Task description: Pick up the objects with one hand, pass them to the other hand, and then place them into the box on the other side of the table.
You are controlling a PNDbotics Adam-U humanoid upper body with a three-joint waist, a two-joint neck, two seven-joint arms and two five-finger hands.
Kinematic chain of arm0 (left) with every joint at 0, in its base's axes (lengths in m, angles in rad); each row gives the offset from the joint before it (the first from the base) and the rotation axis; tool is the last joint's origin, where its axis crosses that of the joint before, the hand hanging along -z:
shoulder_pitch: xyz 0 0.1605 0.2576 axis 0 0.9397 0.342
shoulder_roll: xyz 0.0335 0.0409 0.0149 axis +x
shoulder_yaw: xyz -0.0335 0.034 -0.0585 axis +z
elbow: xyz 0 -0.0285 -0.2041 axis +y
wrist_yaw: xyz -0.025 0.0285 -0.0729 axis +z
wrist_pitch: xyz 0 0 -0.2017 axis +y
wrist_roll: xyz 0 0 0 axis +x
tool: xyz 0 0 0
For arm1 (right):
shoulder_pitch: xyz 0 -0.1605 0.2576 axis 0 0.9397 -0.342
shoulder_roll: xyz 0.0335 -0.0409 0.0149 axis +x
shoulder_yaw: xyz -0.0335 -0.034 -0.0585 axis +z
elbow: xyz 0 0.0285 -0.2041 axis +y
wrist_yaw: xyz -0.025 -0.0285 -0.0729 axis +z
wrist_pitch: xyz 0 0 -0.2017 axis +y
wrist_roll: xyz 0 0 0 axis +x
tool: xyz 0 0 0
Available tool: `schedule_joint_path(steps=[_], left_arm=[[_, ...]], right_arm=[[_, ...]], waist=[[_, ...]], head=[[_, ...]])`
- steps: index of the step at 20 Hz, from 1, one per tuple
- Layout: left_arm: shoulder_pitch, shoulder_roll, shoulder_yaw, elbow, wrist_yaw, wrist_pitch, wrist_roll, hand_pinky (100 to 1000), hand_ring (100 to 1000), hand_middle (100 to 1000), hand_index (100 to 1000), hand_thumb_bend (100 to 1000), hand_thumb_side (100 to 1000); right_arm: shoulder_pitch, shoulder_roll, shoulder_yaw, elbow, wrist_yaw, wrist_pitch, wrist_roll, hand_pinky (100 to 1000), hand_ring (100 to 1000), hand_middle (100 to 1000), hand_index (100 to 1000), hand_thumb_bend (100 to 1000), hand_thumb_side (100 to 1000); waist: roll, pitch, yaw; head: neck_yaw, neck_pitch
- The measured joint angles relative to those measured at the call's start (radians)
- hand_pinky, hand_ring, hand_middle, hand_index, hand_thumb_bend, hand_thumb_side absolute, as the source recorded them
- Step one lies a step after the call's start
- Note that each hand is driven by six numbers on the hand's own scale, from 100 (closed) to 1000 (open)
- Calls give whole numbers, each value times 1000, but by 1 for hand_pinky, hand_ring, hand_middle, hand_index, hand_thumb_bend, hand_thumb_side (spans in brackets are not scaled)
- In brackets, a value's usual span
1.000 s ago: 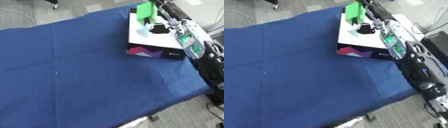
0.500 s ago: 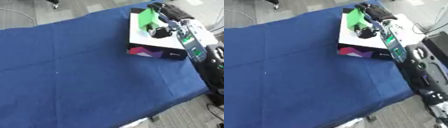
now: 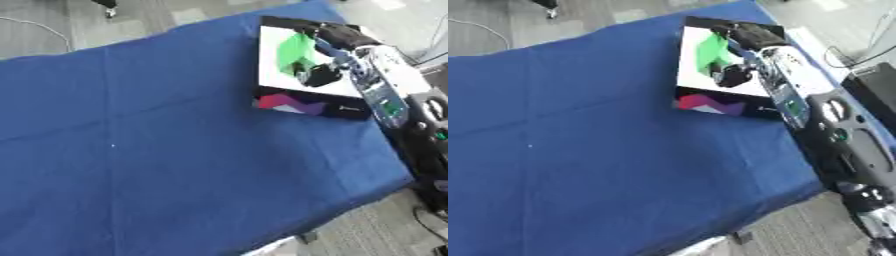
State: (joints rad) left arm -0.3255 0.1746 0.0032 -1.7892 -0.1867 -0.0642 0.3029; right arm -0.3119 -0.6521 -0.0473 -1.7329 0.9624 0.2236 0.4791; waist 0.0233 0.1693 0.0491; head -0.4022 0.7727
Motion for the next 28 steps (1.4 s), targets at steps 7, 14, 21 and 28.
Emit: schedule_joint_path(steps=[7, 14, 21, 28], left_arm=[[0, 0, 0, 0, 0, 0, 0, 652, 533, 517, 728, 990, 604], [0, 0, 0, 0, 0, -3, -3, 655, 528, 519, 729, 984, 603], [0, 0, 0, 0, 0, -5, -6, 657, 530, 520, 731, 981, 602], [0, 0, 0, 0, 0, -8, -9, 657, 530, 520, 731, 977, 603]], right_arm=[[1, 5, 0, 10, -6, 15, -13, 940, 1000, 946, 1000, 100, 761], [1, 9, -7, 4, -66, 103, -107, 740, 1000, 908, 1000, 100, 1000], [1, 13, -5, -3, -154, 144, -199, 741, 1000, 908, 1000, 100, 1000], [4, 13, -2, -3, -167, 149, -216, 746, 1000, 908, 1000, 100, 1000]], waist=[[0, 0, 0], [0, 0, -3], [3, 0, -4], [3, 0, -4]], head=[[-6, 0], [-11, 0], [-16, 0], [-23, 0]])
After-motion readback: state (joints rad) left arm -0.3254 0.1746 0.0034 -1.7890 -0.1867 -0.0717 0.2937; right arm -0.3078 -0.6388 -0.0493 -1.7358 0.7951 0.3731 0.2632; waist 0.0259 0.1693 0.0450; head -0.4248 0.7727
